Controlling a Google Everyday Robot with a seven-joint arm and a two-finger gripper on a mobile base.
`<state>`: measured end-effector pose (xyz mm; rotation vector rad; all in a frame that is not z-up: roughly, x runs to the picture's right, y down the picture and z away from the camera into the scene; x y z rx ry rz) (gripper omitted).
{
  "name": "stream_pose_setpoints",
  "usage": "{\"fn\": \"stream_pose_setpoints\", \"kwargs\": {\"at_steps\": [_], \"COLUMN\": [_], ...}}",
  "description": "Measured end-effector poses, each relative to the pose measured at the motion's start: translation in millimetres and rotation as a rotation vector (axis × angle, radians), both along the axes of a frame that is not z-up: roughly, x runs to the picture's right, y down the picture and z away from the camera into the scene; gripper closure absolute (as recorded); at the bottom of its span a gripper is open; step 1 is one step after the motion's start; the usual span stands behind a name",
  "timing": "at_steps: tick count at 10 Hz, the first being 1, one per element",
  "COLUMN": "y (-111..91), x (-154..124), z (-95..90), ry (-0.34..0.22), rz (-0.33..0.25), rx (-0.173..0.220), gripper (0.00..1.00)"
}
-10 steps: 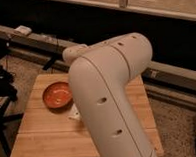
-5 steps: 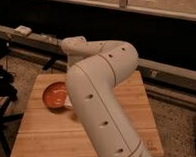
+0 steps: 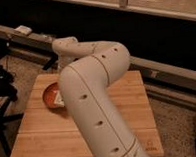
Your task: Place the bottle in the ceramic bowl
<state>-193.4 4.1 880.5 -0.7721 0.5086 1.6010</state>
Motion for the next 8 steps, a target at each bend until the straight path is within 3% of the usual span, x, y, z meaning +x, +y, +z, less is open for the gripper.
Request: {"fn": "stream_pose_setpoints", "kwargs": {"at_steps": [5,7,8], "y": [-15,-19,-18], "x": [-26,-26,-29], "z": [24.6,33.2,34.0], "ry": [0.021,0.029,0.025], "rz": [0.096,0.123,0.118], "rx": [0.052,0.063,0.074], "gripper": [1.00,0.90,0.80]}}
